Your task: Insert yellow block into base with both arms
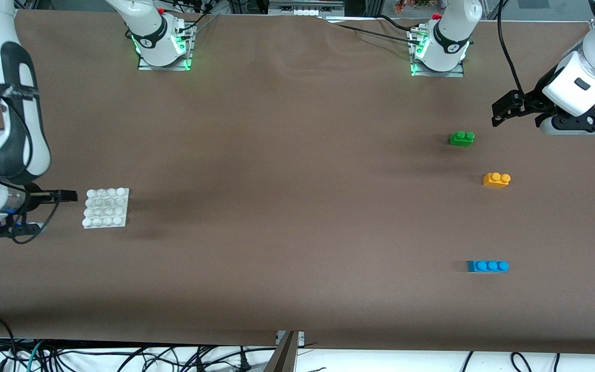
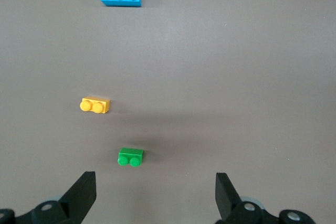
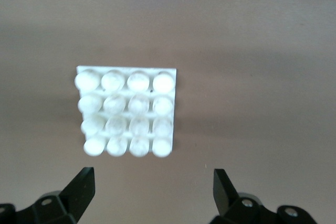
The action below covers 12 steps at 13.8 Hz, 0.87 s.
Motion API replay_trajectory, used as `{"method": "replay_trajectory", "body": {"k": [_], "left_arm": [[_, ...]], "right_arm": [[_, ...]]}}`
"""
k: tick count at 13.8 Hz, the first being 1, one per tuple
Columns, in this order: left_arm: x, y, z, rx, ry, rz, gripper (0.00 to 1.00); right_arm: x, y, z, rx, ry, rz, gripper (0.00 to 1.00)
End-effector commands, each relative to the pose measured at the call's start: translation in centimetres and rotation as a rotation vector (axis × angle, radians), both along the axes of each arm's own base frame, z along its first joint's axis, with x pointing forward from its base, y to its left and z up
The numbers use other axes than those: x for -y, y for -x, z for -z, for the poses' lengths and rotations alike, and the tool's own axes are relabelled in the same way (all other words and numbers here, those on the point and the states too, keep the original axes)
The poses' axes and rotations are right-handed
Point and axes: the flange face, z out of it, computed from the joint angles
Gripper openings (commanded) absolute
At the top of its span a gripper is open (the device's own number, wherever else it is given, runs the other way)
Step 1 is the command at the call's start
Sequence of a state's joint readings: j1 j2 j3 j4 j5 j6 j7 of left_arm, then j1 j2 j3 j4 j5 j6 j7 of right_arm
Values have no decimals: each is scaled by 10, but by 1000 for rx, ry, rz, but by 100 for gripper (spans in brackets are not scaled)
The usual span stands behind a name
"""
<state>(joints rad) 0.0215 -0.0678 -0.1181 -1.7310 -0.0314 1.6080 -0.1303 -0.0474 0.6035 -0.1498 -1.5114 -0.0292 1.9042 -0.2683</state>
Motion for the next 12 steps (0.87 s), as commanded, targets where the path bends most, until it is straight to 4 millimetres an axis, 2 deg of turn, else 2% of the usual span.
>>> {"method": "replay_trajectory", "body": {"k": [1, 4, 9, 12], "left_arm": [[-2, -1, -5, -3, -15, 8, 100], [-2, -1, -5, -3, -15, 6, 100], [-2, -1, -4, -5, -15, 6, 100], [-2, -1, -3, -6, -15, 8, 100]], "right_arm": [[-3, -5, 15, 6, 5, 1, 100], [-4, -6, 41, -8, 3, 1, 100], [-8, -11, 69, 17, 3, -3, 100], [-12, -12, 78, 25, -9, -1, 100]]}}
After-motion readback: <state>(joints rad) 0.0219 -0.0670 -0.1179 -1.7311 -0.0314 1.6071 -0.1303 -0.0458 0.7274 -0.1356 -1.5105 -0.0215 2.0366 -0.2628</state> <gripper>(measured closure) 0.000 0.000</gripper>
